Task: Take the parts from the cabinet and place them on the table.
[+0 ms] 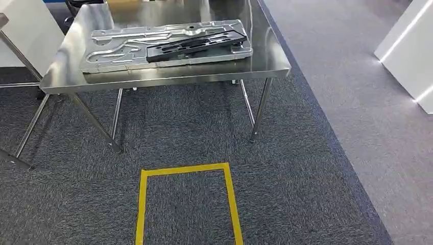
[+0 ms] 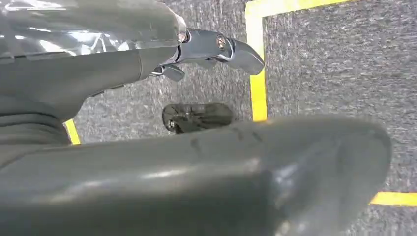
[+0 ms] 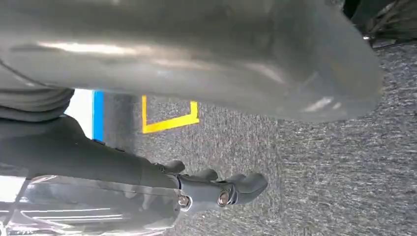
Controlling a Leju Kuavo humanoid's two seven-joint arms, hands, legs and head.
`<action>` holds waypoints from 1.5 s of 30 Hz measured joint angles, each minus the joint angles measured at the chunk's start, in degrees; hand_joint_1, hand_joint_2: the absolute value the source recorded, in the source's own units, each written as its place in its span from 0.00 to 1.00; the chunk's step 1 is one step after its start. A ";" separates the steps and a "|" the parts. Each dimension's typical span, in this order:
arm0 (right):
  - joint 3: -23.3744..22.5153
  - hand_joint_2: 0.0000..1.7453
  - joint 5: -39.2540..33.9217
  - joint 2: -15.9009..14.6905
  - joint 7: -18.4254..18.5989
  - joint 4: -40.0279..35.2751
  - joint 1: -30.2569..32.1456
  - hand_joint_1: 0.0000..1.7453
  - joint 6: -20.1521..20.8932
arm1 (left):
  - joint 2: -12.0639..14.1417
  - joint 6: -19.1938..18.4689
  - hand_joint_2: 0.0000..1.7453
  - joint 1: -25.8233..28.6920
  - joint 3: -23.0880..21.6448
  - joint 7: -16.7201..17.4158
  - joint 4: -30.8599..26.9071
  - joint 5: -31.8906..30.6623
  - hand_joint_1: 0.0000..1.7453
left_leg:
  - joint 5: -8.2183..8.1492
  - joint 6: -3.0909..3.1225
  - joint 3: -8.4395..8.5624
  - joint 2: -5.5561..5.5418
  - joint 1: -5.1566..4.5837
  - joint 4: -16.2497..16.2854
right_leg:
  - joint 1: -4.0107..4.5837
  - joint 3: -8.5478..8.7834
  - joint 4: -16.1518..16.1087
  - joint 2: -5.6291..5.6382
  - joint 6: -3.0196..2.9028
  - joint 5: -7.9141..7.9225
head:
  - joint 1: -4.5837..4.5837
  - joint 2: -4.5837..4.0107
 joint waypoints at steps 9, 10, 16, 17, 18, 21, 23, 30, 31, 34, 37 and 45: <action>0.00 0.00 -0.68 -0.09 -0.02 0.09 0.30 0.00 0.85 | -0.17 1.51 0.00 0.45 0.07 1.93 0.02 -0.09 0.00 | 3.00 1.72 -3.16 0.35 -0.13 0.09 | -0.73 -5.55 16.79 0.50 1.78 -9.24 | 0.00 0.00; 0.00 0.00 -0.83 -0.09 -0.02 0.09 0.32 0.00 1.05 | -0.17 1.56 0.00 0.44 0.09 1.97 0.02 -0.11 0.00 | 3.04 1.65 -3.24 0.34 -0.15 0.18 | -0.72 -2.87 12.89 0.50 1.60 -7.38 | 0.00 0.00; -0.07 0.00 -1.53 -0.07 0.18 0.09 0.17 0.00 1.38 | -0.31 1.75 0.00 0.07 0.07 2.03 0.02 -0.44 0.00 | 3.21 0.36 -3.62 0.36 -0.41 0.49 | -0.03 4.76 -0.79 0.47 -0.16 -4.13 | 0.00 0.00; -0.11 0.00 -1.68 -0.05 0.26 0.09 0.24 0.00 1.38 | -0.31 1.75 0.00 0.03 0.07 2.10 0.02 -0.46 0.00 | 3.20 0.03 -3.53 0.36 -0.53 0.45 | -0.34 4.79 -1.19 0.45 -0.59 -3.90 | 0.00 0.00; -0.13 1.00 -1.79 0.15 0.33 0.11 0.21 0.00 1.42 | -0.24 1.77 0.00 0.05 0.07 2.14 0.02 -0.48 0.00 | 2.61 -0.24 -3.52 0.18 -0.40 0.91 | -0.79 5.00 -1.73 0.32 -0.98 -3.54 | 0.00 0.00; -0.20 1.00 -1.81 0.13 0.68 0.11 0.21 0.00 1.53 | -0.24 1.77 0.00 0.00 0.09 2.17 0.02 -0.48 0.00 | -4.17 -1.14 -9.10 -0.04 -0.03 12.68 | -0.72 4.63 -1.77 0.29 -1.33 -3.39 | 0.00 0.00; -0.17 1.00 -1.73 0.09 0.94 0.11 0.23 0.00 1.64 | -0.26 1.75 0.00 0.16 0.09 2.25 0.02 -0.44 0.00 | -6.22 -1.47 -12.92 -0.04 0.19 20.30 | -0.69 4.46 -1.60 0.32 -1.35 -3.37 | -0.02 0.00; -0.18 1.00 -1.07 -0.18 1.95 0.04 0.08 0.00 1.20 | -0.42 1.93 0.00 0.03 0.59 2.47 0.09 0.74 0.00 | 2.34 -2.22 -5.55 -0.79 1.91 2.97 | -0.69 3.29 1.51 0.90 -0.09 -4.89 | 0.00 0.00; -0.17 1.00 -1.05 -0.18 1.95 0.04 0.13 0.00 1.11 | -0.42 1.95 1.00 0.02 0.74 2.47 0.09 0.76 0.00 | 2.48 -1.85 -5.64 -0.79 1.74 3.10 | -0.76 3.29 1.36 1.01 0.12 -4.75 | 0.00 0.00; -0.17 0.00 -1.20 -0.18 1.51 0.04 0.17 0.00 1.31 | -0.42 2.23 1.00 -0.02 1.14 2.47 0.09 1.01 0.00 | 2.73 -1.44 -5.81 -0.79 1.51 3.12 | -0.96 3.33 0.98 1.07 0.69 -4.38 | 0.00 0.00; -0.17 1.00 -1.31 -0.18 0.33 0.04 0.17 0.00 1.42 | -0.39 2.32 1.00 -0.06 1.68 2.58 0.09 1.73 0.00 | 2.79 -1.23 -5.92 -0.79 1.39 3.15 | -1.07 3.32 0.75 1.08 0.92 -4.23 | 0.02 0.00; 4.88 1.00 -6.52 -0.57 -0.76 -0.11 1.01 0.00 2.32 | 0.24 2.78 1.00 0.64 -2.41 4.30 -0.07 6.90 0.00 | 2.77 -1.14 -6.02 -0.79 1.15 3.17 | -1.10 3.28 0.64 1.07 1.10 -4.14 | 0.02 0.00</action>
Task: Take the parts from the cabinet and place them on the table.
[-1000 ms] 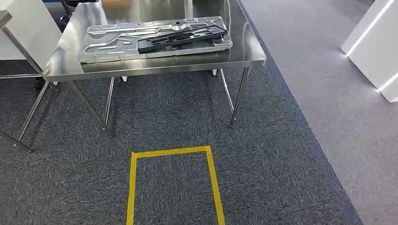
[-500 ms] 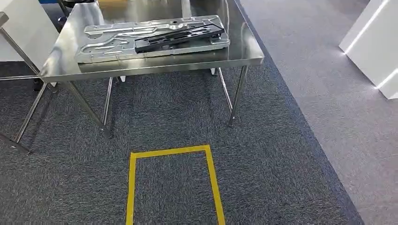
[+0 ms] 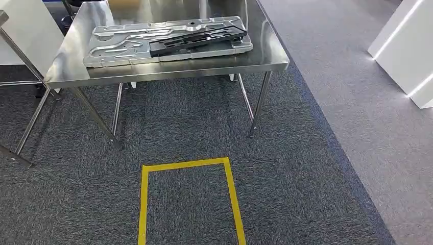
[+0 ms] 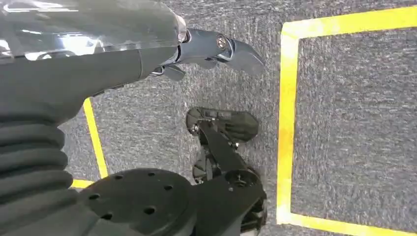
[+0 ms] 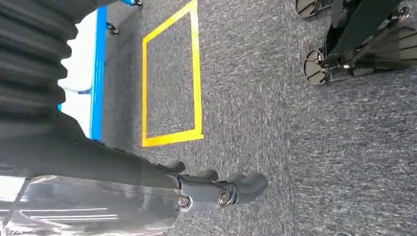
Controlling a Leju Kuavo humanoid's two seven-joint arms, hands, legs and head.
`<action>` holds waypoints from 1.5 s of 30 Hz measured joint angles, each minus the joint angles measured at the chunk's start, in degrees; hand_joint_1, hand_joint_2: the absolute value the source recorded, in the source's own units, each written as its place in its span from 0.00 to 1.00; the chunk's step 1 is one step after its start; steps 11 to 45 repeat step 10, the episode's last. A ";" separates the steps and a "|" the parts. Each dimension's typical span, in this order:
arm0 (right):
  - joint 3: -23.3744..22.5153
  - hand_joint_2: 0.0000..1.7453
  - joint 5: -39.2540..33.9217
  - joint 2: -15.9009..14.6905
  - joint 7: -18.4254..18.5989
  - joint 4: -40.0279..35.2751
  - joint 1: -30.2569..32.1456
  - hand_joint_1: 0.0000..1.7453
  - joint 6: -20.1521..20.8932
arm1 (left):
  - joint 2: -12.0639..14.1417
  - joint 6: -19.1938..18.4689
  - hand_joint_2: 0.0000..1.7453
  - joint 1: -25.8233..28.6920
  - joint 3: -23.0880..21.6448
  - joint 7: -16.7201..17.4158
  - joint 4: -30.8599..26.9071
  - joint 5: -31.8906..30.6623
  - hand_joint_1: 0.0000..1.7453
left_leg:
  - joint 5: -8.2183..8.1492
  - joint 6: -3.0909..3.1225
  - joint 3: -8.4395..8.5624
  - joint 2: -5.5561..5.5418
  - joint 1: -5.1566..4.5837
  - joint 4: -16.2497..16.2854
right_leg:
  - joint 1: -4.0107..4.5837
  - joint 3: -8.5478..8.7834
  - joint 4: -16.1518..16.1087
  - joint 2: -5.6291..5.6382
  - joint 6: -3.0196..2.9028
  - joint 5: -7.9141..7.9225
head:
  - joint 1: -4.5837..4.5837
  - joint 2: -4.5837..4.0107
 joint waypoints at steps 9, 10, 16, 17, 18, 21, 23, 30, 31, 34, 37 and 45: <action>9.86 0.00 -10.59 -0.90 -0.96 -1.24 1.75 0.00 1.05 | 0.96 0.65 0.00 1.69 -9.99 2.17 -1.16 8.81 0.00 | 0.05 -0.06 0.05 0.00 0.04 -0.14 | 0.06 -0.06 0.03 0.00 0.00 0.00 | 0.00 0.00; 10.92 0.00 -11.63 -0.96 -1.05 -1.40 1.96 0.00 1.05 | 1.05 0.72 0.00 1.91 -11.10 2.32 -1.31 9.68 0.00 | 0.05 -0.06 0.05 0.00 0.04 -0.15 | 0.06 -0.06 0.03 0.00 -0.01 0.00 | 0.00 0.00; 10.92 0.00 -11.63 -0.96 -1.05 -1.40 1.96 0.00 1.05 | 1.05 0.72 0.00 1.91 -11.10 2.32 -1.31 9.68 0.00 | 0.05 -0.06 0.05 0.00 0.04 -0.15 | 0.06 -0.06 0.03 0.00 -0.01 0.00 | 0.00 0.00; 10.92 0.00 -11.63 -0.96 -1.05 -1.40 1.96 0.00 1.05 | 1.05 0.72 0.00 1.91 -11.10 2.32 -1.31 9.68 0.00 | 0.05 -0.06 0.05 0.00 0.04 -0.15 | 0.06 -0.06 0.03 0.00 -0.01 0.00 | 0.00 0.00; 10.92 0.00 -11.63 -0.96 -1.05 -1.40 1.96 0.00 1.05 | 1.05 0.72 0.00 1.91 -11.10 2.32 -1.31 9.68 0.00 | 0.05 -0.06 0.05 0.00 0.04 -0.15 | 0.06 -0.06 0.03 0.00 -0.01 0.00 | 0.00 0.00; 10.92 0.00 -11.63 -0.96 -1.05 -1.40 1.96 0.00 1.05 | 1.05 0.72 0.00 1.91 -11.10 2.32 -1.31 9.68 0.00 | 0.05 -0.06 0.05 0.00 0.04 -0.15 | 0.06 -0.06 0.03 0.00 -0.01 0.00 | 0.00 0.00; 10.92 0.00 -11.63 -0.96 -1.05 -1.40 1.96 0.00 1.05 | 1.05 0.72 0.00 1.91 -11.10 2.32 -1.31 9.68 0.00 | 0.05 -0.06 0.05 0.00 0.04 -0.15 | 0.06 -0.06 0.03 0.00 -0.01 0.00 | 0.00 0.00; 10.92 0.00 -11.63 -0.96 -1.05 -1.40 1.96 0.00 1.05 | 1.05 0.72 0.00 1.91 -11.10 2.32 -1.31 9.68 0.00 | 0.05 -0.06 0.05 0.00 0.04 -0.15 | 0.06 -0.06 0.03 0.00 -0.01 0.00 | 0.00 0.00; 10.92 0.00 -11.63 -0.96 -1.05 -1.40 1.96 0.00 1.05 | 1.05 0.72 0.00 1.91 -11.10 2.32 -1.31 9.68 0.00 | 0.05 -0.06 0.05 0.00 0.04 -0.15 | 0.06 -0.06 0.03 0.00 -0.01 0.00 | 0.00 0.00; 10.92 0.00 -11.63 -0.96 -1.05 -1.40 1.96 0.00 1.05 | 1.05 0.72 0.00 1.91 -11.10 2.32 -1.31 9.68 0.00 | 0.05 -0.06 0.05 0.00 0.04 -0.15 | 0.06 -0.06 0.03 0.00 -0.01 0.00 | 0.00 0.00; 10.92 0.00 -11.63 -0.96 -1.05 -1.40 1.96 0.00 1.05 | 1.05 0.72 0.00 1.91 -11.10 2.32 -1.31 9.68 0.00 | 0.05 -0.06 0.05 0.00 0.04 -0.15 | 0.06 -0.06 0.03 0.00 -0.01 0.00 | 0.00 0.00; 10.92 0.00 -11.63 -0.96 -1.05 -1.40 1.96 0.00 1.05 | 1.05 0.72 0.00 1.91 -11.10 2.32 -1.31 9.68 0.00 | 0.05 -0.06 0.05 0.00 0.04 -0.15 | 0.06 -0.06 0.03 0.00 -0.01 0.00 | 0.00 0.00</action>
